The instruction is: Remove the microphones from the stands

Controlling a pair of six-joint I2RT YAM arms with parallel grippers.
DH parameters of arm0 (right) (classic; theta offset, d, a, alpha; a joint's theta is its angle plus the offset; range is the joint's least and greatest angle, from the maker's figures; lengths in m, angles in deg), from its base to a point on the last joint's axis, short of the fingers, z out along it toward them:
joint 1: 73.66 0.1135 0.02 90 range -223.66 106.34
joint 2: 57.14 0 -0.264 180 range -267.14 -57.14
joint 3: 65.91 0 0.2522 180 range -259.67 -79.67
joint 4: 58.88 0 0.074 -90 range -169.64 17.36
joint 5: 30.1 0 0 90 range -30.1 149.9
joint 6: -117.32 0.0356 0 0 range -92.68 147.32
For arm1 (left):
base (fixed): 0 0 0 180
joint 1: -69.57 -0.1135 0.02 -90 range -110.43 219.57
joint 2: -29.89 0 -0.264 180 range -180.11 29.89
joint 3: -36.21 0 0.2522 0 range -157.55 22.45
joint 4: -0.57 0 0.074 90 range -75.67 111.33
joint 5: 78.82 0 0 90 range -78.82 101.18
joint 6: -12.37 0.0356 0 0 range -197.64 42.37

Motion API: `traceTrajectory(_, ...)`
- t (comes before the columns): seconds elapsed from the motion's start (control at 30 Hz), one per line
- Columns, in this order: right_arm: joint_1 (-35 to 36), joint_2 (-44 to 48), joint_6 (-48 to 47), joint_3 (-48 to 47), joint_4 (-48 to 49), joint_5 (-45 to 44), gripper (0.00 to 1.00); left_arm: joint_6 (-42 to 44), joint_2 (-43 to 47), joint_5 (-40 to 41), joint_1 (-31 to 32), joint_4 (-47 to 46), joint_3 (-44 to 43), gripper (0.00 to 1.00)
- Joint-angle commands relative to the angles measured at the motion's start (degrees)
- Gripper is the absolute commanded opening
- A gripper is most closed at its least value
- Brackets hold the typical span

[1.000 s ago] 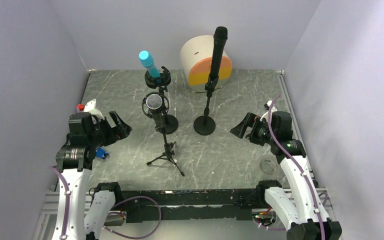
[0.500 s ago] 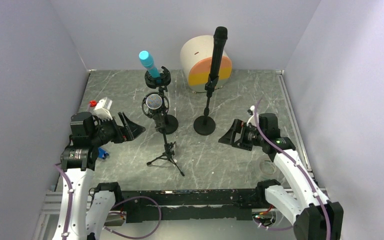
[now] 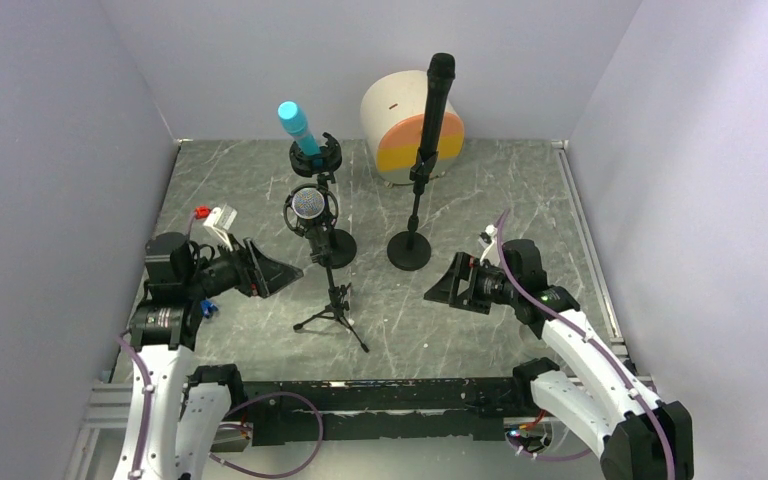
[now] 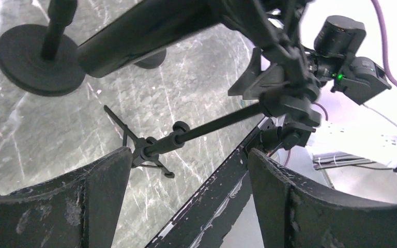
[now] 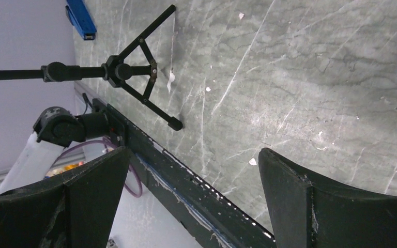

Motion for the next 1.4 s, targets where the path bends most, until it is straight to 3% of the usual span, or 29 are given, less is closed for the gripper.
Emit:
traceTrajectory(0.0, 0.2, 1.4, 3.6, 0.8, 5.6, 1.0, 0.99, 2.2, 4.6, -4.9, 0.5, -3.9, 1.1, 0.86)
traceTrajectory(0.37, 0.3, 0.8, 7.8, 2.9, 10.0, 1.2, 0.95, 2.6, 14.2, 1.8, 0.8, -6.8, 4.4, 0.82)
traceTrajectory(0.67, 0.3, 2.5, 11.5, 4.5, 12.7, 0.0, 0.94, 3.0, 9.3, -1.6, 1.9, -9.7, 4.2, 0.79)
traceTrajectory(0.87, 0.4, 3.5, 13.2, 6.3, 13.7, -0.8, 0.93, 5.2, 5.3, 2.7, 11.1, -11.5, 3.8, 0.79)
traceTrajectory(1.03, 0.4, 3.6, 13.6, 6.6, 13.4, -1.5, 0.93, 9.2, 3.1, 14.2, 21.0, -10.3, 2.8, 0.77)
traceTrajectory(1.17, 0.4, 3.6, 13.9, 6.8, 13.9, -1.8, 0.92, 7.1, 5.4, 21.3, 23.0, -17.0, 6.7, 0.73)
traceTrajectory(1.37, 0.5, 3.3, 14.2, 7.0, 14.2, -2.1, 0.91, 6.0, 4.8, 22.5, 25.3, -23.5, 9.5, 0.65)
